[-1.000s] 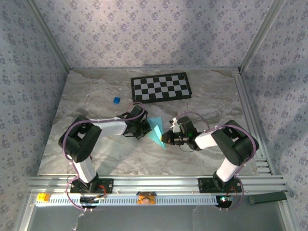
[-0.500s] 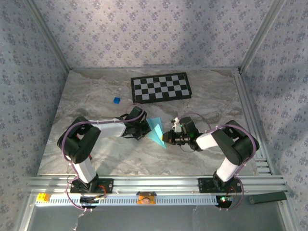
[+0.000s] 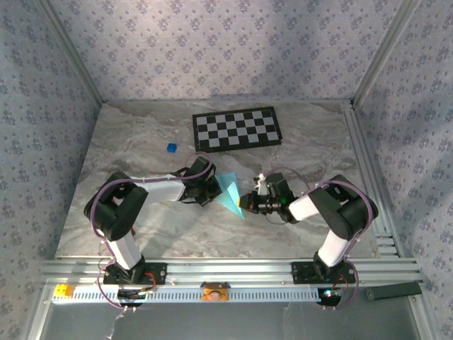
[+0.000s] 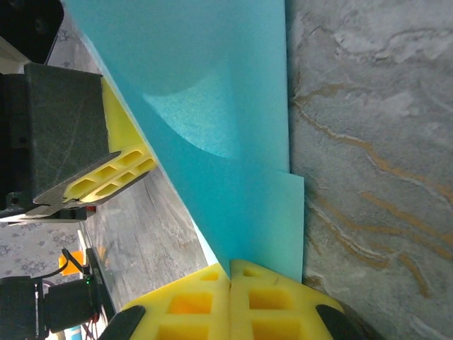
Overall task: Fold a paper plane with a square sheet of paper (pick it up from the middle)
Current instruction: Fourth fold the wing at the center of the table.
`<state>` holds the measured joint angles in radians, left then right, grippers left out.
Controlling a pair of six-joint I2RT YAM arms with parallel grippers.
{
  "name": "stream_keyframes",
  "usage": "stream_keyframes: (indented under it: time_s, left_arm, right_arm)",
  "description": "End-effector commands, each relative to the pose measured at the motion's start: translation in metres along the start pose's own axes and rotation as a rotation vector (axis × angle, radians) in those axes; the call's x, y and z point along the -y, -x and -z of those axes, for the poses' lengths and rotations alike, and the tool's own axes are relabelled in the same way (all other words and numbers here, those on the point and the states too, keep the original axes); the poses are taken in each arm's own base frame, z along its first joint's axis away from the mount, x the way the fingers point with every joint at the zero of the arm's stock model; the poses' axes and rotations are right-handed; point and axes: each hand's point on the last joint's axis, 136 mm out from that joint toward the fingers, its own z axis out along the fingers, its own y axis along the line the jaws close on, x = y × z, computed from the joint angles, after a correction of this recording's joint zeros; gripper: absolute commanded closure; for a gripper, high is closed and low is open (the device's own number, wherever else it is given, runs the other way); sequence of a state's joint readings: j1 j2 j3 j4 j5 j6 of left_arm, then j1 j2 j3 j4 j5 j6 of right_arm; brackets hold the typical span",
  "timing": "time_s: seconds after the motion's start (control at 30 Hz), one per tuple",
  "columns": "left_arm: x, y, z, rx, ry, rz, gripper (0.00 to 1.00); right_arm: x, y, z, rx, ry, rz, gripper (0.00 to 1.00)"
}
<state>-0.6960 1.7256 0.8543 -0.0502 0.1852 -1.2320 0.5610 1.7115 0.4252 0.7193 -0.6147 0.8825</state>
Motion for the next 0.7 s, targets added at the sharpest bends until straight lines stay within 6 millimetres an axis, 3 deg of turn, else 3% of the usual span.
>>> stream_keyframes:
  time_s: [0.0, 0.3, 0.5, 0.67]
  left_arm:
    - [-0.029, -0.005, 0.002, 0.005, 0.11, 0.014, 0.94]
    - [-0.006, 0.002, 0.008, 0.026, 0.043, -0.036, 0.92]
    - [0.04, 0.008, 0.028, 0.065, -0.115, -0.14, 0.87]
    - [0.069, 0.002, 0.032, 0.037, -0.25, -0.194, 0.88]
  right_arm:
    - [0.017, -0.008, 0.0, -0.016, -0.038, -0.054, 1.0]
    - [0.024, -0.01, -0.002, -0.038, -0.062, -0.077, 1.0]
    - [0.026, -0.011, -0.002, -0.043, -0.068, -0.087, 1.0]
    - [0.03, -0.012, -0.002, -0.047, -0.078, -0.096, 1.0]
